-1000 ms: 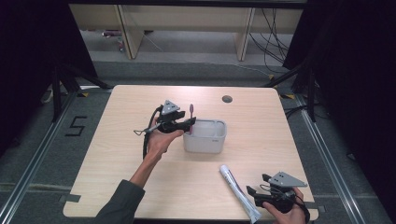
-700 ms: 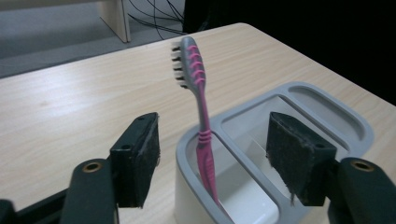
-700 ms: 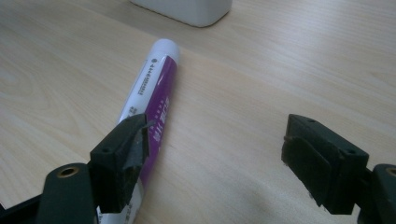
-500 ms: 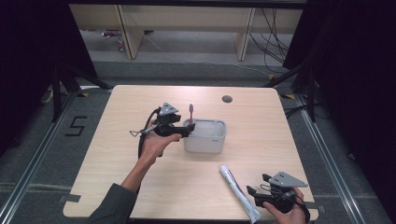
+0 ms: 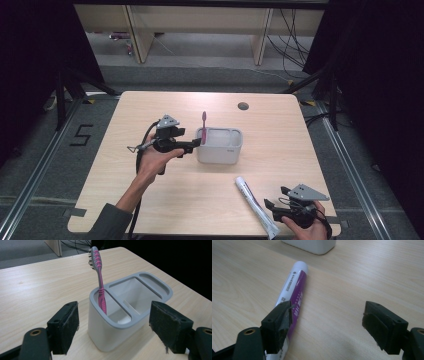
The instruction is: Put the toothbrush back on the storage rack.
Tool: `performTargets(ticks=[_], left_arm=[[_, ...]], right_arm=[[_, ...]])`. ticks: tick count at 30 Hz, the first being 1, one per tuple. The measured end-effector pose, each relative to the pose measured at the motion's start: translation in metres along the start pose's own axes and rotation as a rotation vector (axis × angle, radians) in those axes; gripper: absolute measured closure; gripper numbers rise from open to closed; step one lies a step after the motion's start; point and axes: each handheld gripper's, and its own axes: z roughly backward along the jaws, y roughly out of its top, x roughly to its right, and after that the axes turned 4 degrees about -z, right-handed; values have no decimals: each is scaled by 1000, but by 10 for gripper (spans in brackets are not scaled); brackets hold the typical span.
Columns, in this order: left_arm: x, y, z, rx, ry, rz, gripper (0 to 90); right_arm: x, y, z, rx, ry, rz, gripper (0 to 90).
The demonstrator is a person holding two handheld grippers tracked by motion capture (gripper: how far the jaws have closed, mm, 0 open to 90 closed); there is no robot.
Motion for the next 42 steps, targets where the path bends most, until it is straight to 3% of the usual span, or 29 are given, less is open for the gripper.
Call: performTargets(ticks=[8,11,14,15,29,40,42], left_arm=[[3,-11,19,-11,-2,-28,227],[4,-14,23,0,-7,-28,226],[5,-17,25,-8,-1,-40,225],[6,-20,28,-13,0,-49,224],[8,-38,48,-12,8,-75,224],[10,-59,51,-21,1,-76,222],[10,-63,51,-32,5,-76,222]], right_arm=[[0,0,0,12,-17,21,245],[-2,0,0,-5,-7,-10,245],[0,0,0,13,-15,19,245],[-2,0,0,4,-10,-5,245],[-2,-1,0,-1,-13,-12,246],[-3,0,0,-5,-14,-23,245],[-2,0,-1,5,-10,-6,246]])
